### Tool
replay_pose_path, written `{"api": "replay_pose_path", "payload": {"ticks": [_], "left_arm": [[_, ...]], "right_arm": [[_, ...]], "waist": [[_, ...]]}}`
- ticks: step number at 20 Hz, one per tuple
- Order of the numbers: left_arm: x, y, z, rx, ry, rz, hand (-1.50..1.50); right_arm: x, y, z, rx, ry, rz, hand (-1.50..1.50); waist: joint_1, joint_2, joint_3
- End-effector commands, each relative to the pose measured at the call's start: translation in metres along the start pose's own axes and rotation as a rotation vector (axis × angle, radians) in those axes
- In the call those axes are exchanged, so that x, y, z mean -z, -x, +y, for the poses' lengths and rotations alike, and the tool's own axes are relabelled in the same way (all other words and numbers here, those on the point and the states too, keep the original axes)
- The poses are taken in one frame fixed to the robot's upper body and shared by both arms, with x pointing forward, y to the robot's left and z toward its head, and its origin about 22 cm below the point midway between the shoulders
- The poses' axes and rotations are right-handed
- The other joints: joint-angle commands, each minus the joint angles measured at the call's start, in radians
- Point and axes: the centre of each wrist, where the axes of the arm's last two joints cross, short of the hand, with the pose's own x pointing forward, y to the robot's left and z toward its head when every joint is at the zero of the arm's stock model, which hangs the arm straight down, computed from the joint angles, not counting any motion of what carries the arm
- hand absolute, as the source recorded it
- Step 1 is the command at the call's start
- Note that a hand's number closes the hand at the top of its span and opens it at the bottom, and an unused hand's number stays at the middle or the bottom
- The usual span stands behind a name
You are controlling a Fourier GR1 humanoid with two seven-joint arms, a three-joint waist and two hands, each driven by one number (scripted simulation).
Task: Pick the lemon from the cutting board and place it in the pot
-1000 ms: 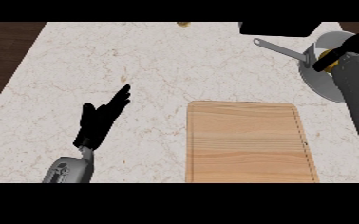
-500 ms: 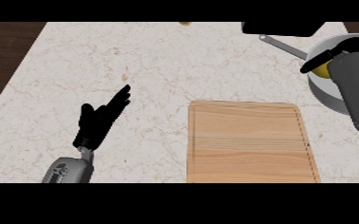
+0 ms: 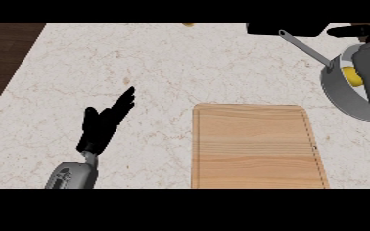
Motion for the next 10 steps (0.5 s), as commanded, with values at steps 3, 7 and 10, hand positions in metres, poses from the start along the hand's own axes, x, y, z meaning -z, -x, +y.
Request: {"api": "replay_pose_path", "payload": {"ticks": [3,7,10], "left_arm": [[-0.007,0.007,0.015,0.004,-0.013,0.007,0.0],[-0.008,0.009,0.022,-0.019,-0.053,0.032,0.0],[-0.014,0.005,0.014,-0.022,-0.056,0.026,0.0]], "right_arm": [[0.006,-0.001,-0.008,0.266,0.269,0.017,-1.5],[0.005,0.01,-0.006,0.355,0.344,-0.026,-1.5],[0.001,0.037,-0.004,0.41,0.364,-0.05,-1.5]], "waist": [[-0.02,-0.011,-0.003],[-0.045,-0.02,-0.004],[-0.064,-0.029,-0.003]]}}
